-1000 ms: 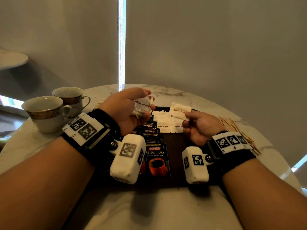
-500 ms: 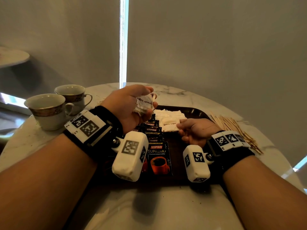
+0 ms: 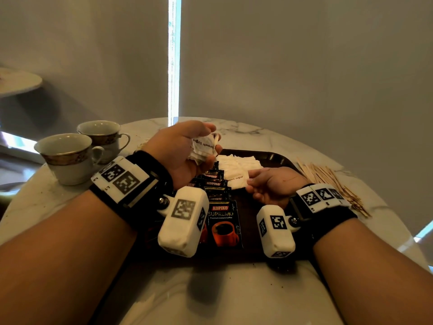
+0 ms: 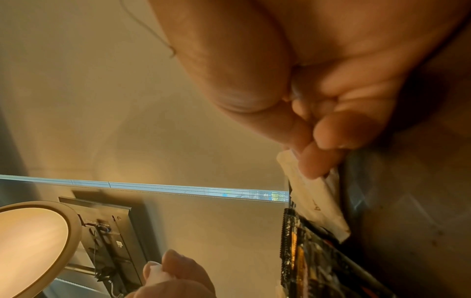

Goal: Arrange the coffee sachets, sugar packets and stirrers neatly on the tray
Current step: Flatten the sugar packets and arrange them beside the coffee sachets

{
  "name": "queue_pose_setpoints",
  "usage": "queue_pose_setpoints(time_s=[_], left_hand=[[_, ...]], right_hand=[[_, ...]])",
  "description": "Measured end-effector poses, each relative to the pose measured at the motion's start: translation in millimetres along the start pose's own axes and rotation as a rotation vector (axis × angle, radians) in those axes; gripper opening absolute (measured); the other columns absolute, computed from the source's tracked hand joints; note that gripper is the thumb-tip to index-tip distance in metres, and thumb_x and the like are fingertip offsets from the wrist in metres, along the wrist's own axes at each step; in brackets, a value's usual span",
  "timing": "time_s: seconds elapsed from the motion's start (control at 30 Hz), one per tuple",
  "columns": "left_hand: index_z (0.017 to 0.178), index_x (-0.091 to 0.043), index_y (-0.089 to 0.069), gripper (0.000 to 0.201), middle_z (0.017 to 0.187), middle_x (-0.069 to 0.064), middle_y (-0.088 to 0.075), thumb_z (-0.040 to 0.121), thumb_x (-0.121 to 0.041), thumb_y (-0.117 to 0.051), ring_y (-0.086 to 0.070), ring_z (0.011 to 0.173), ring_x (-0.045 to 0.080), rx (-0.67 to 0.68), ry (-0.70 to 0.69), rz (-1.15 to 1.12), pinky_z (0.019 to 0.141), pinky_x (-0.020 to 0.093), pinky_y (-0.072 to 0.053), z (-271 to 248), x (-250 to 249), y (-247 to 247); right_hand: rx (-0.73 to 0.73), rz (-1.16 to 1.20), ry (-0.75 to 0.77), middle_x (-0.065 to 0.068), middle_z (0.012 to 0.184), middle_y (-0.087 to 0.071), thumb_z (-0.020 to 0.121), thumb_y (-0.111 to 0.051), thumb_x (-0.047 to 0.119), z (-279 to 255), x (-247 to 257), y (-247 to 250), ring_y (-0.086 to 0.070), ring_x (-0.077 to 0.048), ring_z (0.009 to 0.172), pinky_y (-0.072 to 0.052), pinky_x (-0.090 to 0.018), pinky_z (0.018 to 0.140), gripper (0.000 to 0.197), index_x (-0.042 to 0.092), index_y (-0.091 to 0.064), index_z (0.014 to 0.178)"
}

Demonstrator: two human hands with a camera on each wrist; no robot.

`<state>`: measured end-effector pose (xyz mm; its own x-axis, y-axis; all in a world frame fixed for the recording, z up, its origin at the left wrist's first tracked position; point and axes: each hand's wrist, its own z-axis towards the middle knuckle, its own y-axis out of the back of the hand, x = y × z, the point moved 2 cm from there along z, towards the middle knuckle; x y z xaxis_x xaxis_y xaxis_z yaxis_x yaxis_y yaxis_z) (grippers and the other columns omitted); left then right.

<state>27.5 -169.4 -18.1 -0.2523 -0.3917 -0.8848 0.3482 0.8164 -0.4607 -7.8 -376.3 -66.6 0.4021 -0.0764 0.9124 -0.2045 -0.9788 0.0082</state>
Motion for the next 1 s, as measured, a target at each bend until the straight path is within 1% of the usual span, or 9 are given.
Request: queue_pose_setpoints(time_s=[0.07, 0.13, 0.23, 0.33, 0.5, 0.63, 0.83, 1.0], left_hand=[[0.099, -0.008, -0.065, 0.013, 0.113, 0.019, -0.060, 0.094, -0.008, -0.053, -0.063, 0.077, 0.024, -0.004, 0.000, 0.000, 0.049, 0.026, -0.050, 0.3, 0.4, 0.0], [0.099, -0.008, -0.064, 0.013, 0.115, 0.020, -0.060, 0.094, -0.008, -0.052, -0.063, 0.077, 0.024, -0.005, 0.001, -0.001, 0.048, 0.026, -0.050, 0.4, 0.6, -0.2], [0.100, -0.008, -0.064, 0.014, 0.116, 0.020, -0.059, 0.094, -0.008, -0.052, -0.063, 0.077, 0.024, -0.004, 0.007, 0.001, 0.048, 0.026, -0.050, 0.5, 0.9, -0.3], [0.100, -0.008, -0.064, 0.014, 0.116, 0.020, -0.059, 0.095, -0.008, -0.051, -0.063, 0.076, 0.023, 0.001, 0.008, -0.004, 0.047, 0.025, -0.050, 0.6, 0.8, -0.5], [0.102, -0.007, -0.063, 0.014, 0.117, 0.021, -0.058, 0.094, -0.008, -0.051, -0.063, 0.078, 0.024, 0.006, 0.011, -0.017, 0.050, 0.025, -0.050, 0.8, 0.5, -0.6], [0.104, -0.005, -0.062, 0.018, 0.113, 0.020, -0.058, 0.093, -0.009, -0.049, -0.062, 0.076, 0.024, 0.011, 0.009, -0.033, 0.051, 0.027, -0.050, 0.3, -0.1, -0.5], [0.103, -0.006, -0.062, 0.018, 0.108, 0.019, -0.059, 0.093, -0.009, -0.047, -0.062, 0.075, 0.023, 0.014, 0.002, -0.024, 0.052, 0.027, -0.051, -1.0, 0.0, -1.0], [0.102, -0.006, -0.061, 0.018, 0.107, 0.018, -0.060, 0.094, -0.009, -0.046, -0.062, 0.076, 0.023, 0.018, 0.005, -0.027, 0.052, 0.026, -0.050, -1.9, -0.9, -1.7]], right_hand=[[-0.001, -0.001, 0.003, -0.008, 0.062, -0.068, 0.098, -0.045, -0.009, -0.9, 0.3, 0.1, -0.061, -0.012, 0.058, -0.049, -0.017, 0.043, 0.023, 0.006, -0.062, 0.099], [-0.006, 0.000, 0.000, -0.008, 0.061, -0.068, 0.098, -0.046, -0.009, -1.3, 0.4, 0.3, -0.062, -0.014, 0.061, -0.051, -0.018, 0.045, 0.022, 0.008, -0.061, 0.095], [-0.013, -0.008, -0.005, -0.010, 0.062, -0.069, 0.097, -0.047, -0.009, -0.8, 0.4, 0.1, -0.065, -0.014, 0.058, -0.053, -0.019, 0.046, 0.021, 0.007, -0.061, 0.097], [-0.023, -0.001, -0.001, -0.013, 0.068, -0.070, 0.096, -0.048, -0.010, 1.2, -0.1, 0.0, -0.067, -0.014, 0.054, -0.054, -0.020, 0.046, 0.020, 0.006, -0.061, 0.099], [-0.054, 0.026, -0.013, -0.018, 0.084, -0.069, 0.093, -0.052, -0.012, 0.9, 0.5, 0.2, -0.071, -0.020, 0.064, -0.057, -0.025, 0.048, 0.019, 0.004, -0.059, 0.101], [-0.070, 0.030, -0.010, -0.019, 0.088, -0.068, 0.093, -0.052, -0.012, -1.2, 0.9, -1.0, -0.071, -0.021, 0.068, -0.059, -0.026, 0.050, 0.020, 0.004, -0.058, 0.102], [-0.074, 0.009, -0.004, -0.019, 0.093, -0.067, 0.095, -0.049, -0.013, -4.6, 0.5, -2.3, -0.071, -0.021, 0.071, -0.058, -0.025, 0.050, 0.021, 0.003, -0.060, 0.100], [-0.065, 0.014, -0.022, -0.025, 0.111, -0.067, 0.097, -0.048, -0.009, -6.5, 1.0, -2.6, -0.070, -0.024, 0.076, -0.059, -0.026, 0.050, 0.017, 0.003, -0.060, 0.101]])
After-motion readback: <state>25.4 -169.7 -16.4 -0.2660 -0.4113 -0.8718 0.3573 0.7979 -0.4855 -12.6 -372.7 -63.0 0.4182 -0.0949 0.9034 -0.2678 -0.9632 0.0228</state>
